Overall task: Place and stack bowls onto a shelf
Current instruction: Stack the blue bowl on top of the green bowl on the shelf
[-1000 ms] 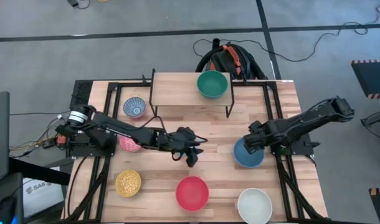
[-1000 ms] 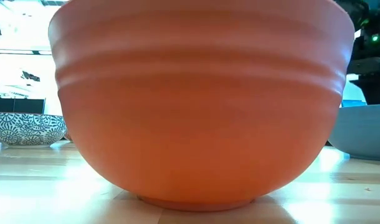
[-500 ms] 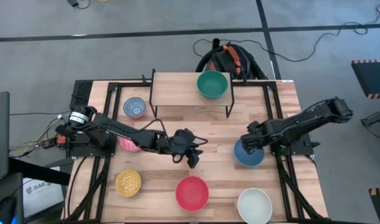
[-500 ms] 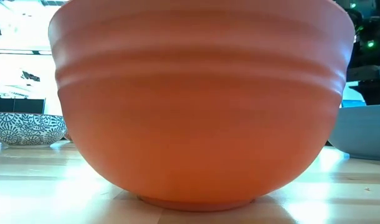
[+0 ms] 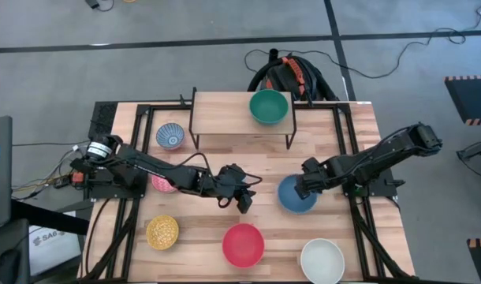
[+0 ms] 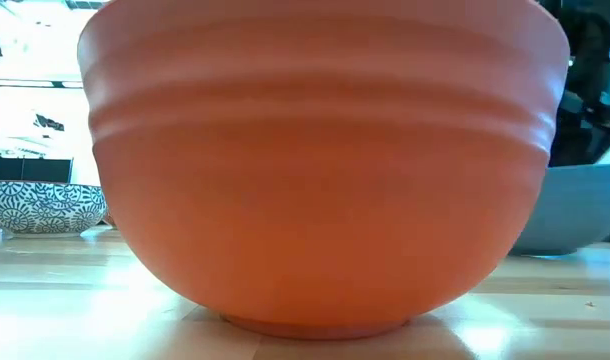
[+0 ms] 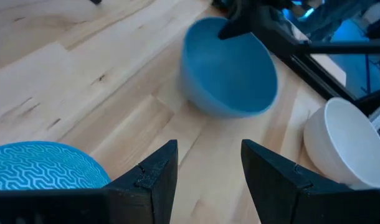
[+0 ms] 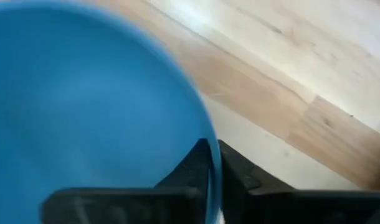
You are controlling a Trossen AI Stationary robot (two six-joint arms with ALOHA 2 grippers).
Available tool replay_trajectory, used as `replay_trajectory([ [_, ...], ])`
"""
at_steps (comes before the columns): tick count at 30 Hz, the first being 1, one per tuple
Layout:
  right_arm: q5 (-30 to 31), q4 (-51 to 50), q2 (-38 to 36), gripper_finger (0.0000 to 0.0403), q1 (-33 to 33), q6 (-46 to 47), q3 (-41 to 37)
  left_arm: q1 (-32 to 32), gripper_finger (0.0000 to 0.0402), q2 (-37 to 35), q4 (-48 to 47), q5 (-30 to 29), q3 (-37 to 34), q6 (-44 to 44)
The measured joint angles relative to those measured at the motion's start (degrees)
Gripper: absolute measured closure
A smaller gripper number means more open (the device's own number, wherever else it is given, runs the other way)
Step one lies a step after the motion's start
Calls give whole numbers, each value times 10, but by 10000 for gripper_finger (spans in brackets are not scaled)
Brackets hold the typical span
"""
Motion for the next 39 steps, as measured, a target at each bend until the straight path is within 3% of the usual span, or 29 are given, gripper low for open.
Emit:
replay_trajectory([
  [8,67,-4,24,372,15,-5,79,21,241,0,17,-12,0,23],
  [18,120,-32,86,372,11,-41,178,52,241,0,69,21,0,52],
  [28,148,-76,146,371,10,-114,294,65,244,0,27,-2,1,37],
  [33,149,-111,157,371,9,-143,346,65,282,-1,-70,-10,36,27],
  [39,148,-129,155,365,8,-157,376,66,383,0,-104,-24,80,88],
])
